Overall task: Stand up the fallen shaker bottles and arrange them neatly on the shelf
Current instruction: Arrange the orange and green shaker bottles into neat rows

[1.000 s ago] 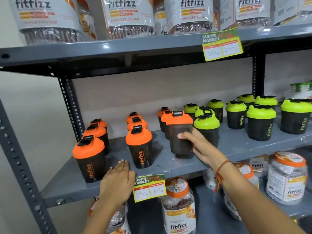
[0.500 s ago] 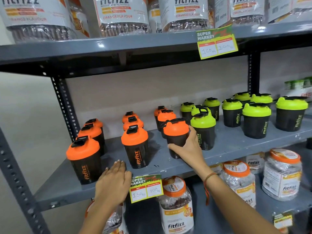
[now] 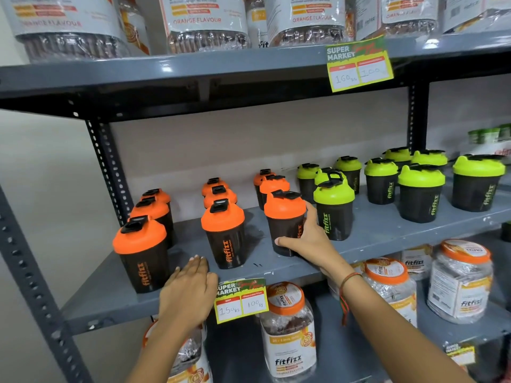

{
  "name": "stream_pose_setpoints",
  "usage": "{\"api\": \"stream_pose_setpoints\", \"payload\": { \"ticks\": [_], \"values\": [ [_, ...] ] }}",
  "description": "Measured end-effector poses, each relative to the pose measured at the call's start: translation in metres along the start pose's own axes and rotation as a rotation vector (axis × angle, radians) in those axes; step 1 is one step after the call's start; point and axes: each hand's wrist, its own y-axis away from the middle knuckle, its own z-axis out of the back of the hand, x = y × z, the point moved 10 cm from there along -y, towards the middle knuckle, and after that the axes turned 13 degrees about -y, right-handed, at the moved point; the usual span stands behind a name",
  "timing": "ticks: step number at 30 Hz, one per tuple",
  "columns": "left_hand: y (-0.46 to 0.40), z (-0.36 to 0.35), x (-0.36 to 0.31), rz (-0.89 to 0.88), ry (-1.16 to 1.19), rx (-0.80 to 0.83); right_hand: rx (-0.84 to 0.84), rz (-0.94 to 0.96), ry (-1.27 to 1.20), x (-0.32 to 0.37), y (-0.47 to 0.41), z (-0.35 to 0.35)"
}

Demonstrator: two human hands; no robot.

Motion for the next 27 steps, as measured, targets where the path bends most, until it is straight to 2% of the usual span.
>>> {"api": "stream_pose_setpoints", "payload": {
  "ticks": [6,12,17,20,22,24,25,27],
  "values": [
    [0.0,0.0,-0.001,-0.004,0.002,-0.001,-0.165,0.018,0.136,0.002,0.001,0.011],
    [0.001,0.002,-0.002,0.001,0.015,0.018,-0.161,-0.007,0.187,0.001,0.0,0.011],
    [0.002,-0.001,-0.003,0.013,0.075,0.096,-0.117,0.0,0.169,0.005,0.006,0.011],
    [0.002,-0.002,0.006,0.095,0.273,0.216,-0.057,0.013,0.12,0.006,0.007,0.013],
    [0.003,-0.004,0.013,0.201,0.584,0.298,-0.013,-0.012,0.039,0.005,0.006,0.014],
    [-0.003,-0.004,0.007,0.226,0.939,0.329,0.044,-0.064,-0.022,0.0,0.003,0.013],
    [-0.007,-0.001,0.002,0.223,1.032,0.321,0.075,-0.085,-0.018,-0.002,0.001,0.012],
    [-0.013,0.0,-0.002,0.24,1.071,0.297,0.112,-0.109,0.004,-0.005,-0.002,0.01]
  ]
}}
